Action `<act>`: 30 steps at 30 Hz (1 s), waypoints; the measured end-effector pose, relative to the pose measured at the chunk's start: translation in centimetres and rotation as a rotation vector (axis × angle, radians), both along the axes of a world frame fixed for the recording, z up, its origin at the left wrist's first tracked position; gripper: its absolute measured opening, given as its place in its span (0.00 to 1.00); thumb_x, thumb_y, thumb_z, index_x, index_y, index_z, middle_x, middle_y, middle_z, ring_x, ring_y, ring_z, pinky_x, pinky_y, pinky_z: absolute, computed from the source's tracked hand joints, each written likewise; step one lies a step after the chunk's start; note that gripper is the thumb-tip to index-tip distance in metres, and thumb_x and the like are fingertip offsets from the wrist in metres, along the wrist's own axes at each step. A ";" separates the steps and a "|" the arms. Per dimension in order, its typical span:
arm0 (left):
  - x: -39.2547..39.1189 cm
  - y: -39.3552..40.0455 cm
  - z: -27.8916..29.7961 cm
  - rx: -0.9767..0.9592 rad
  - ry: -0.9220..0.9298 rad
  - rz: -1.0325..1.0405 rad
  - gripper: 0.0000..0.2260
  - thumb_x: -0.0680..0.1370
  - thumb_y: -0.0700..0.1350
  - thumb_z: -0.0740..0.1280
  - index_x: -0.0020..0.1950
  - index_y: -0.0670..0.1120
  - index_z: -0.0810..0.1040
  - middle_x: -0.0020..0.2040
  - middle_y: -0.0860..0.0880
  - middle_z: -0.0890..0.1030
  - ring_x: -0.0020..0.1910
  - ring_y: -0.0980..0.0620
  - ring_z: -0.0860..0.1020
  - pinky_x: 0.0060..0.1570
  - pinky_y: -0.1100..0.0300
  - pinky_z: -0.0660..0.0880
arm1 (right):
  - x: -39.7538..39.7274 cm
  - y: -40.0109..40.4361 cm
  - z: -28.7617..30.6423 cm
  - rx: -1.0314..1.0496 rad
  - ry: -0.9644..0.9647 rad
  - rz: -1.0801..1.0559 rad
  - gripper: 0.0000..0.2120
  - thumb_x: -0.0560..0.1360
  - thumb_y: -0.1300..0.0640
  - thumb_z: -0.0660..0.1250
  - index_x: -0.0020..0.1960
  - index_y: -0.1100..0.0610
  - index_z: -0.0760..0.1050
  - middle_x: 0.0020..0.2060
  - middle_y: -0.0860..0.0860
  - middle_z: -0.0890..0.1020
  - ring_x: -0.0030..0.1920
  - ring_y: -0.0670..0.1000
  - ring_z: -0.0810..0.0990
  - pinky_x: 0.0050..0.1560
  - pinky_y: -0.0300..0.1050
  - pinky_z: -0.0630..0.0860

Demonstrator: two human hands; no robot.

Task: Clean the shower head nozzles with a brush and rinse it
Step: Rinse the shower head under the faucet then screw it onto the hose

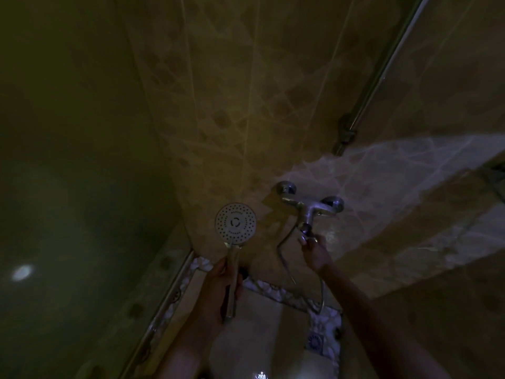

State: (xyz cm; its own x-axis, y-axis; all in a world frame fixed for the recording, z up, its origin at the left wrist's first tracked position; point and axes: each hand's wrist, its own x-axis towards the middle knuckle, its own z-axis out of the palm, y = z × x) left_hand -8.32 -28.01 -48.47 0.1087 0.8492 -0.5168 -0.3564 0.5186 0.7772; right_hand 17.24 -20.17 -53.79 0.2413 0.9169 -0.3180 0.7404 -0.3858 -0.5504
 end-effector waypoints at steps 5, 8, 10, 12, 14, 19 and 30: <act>0.2 -0.3 0.3 -0.011 0.007 -0.016 0.06 0.81 0.35 0.58 0.50 0.40 0.74 0.32 0.43 0.71 0.26 0.49 0.69 0.24 0.62 0.65 | -0.2 -0.2 -0.5 -0.077 -0.120 0.112 0.17 0.82 0.57 0.54 0.67 0.64 0.70 0.70 0.63 0.66 0.69 0.62 0.67 0.68 0.53 0.67; 0.3 -0.8 0.5 0.020 -0.001 -0.005 0.06 0.81 0.38 0.59 0.46 0.41 0.74 0.32 0.42 0.69 0.26 0.49 0.67 0.26 0.61 0.64 | -0.5 -0.2 -0.4 -0.079 -0.193 0.188 0.16 0.83 0.57 0.51 0.65 0.60 0.72 0.72 0.61 0.64 0.69 0.62 0.63 0.68 0.51 0.65; 0.3 -0.9 0.5 0.027 -0.031 0.012 0.06 0.81 0.37 0.59 0.45 0.41 0.74 0.32 0.42 0.69 0.25 0.49 0.67 0.24 0.62 0.65 | -0.7 -0.1 -0.2 -0.105 -0.203 0.191 0.16 0.83 0.57 0.50 0.63 0.59 0.72 0.74 0.59 0.63 0.68 0.62 0.63 0.66 0.49 0.64; 0.3 -1.0 0.5 0.014 -0.062 0.029 0.06 0.80 0.35 0.59 0.46 0.40 0.74 0.33 0.42 0.69 0.24 0.49 0.67 0.22 0.63 0.66 | -0.8 0.0 0.1 -0.138 -0.214 0.165 0.15 0.82 0.58 0.51 0.63 0.59 0.72 0.72 0.61 0.65 0.68 0.63 0.64 0.66 0.49 0.65; 0.2 -1.1 0.4 0.012 -0.068 0.030 0.06 0.81 0.35 0.59 0.47 0.40 0.74 0.33 0.42 0.69 0.24 0.49 0.67 0.21 0.63 0.66 | -0.8 0.1 0.2 -0.148 -0.176 0.123 0.15 0.81 0.60 0.51 0.64 0.59 0.71 0.69 0.63 0.69 0.69 0.62 0.64 0.66 0.49 0.63; 0.0 -1.8 0.6 0.052 -0.014 -0.015 0.07 0.81 0.38 0.59 0.45 0.41 0.72 0.32 0.42 0.69 0.25 0.49 0.67 0.22 0.63 0.64 | -0.6 -1.0 0.2 -0.081 -0.097 0.087 0.18 0.83 0.53 0.50 0.64 0.61 0.71 0.51 0.52 0.74 0.55 0.57 0.73 0.59 0.47 0.70; 2.0 -4.2 -2.8 -0.034 0.175 -0.134 0.13 0.80 0.55 0.62 0.41 0.49 0.73 0.28 0.50 0.71 0.22 0.54 0.67 0.22 0.64 0.64 | 2.4 -10.2 1.9 -0.026 -0.036 0.005 0.18 0.81 0.48 0.59 0.33 0.52 0.66 0.29 0.49 0.75 0.33 0.52 0.74 0.35 0.44 0.65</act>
State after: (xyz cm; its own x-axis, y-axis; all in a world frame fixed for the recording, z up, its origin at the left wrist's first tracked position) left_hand -6.28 -32.21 -51.26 0.1256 0.8147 -0.5662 -0.1432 0.5796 0.8022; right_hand 19.62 -30.40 -51.92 0.2490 0.9096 -0.3326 0.7616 -0.3961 -0.5130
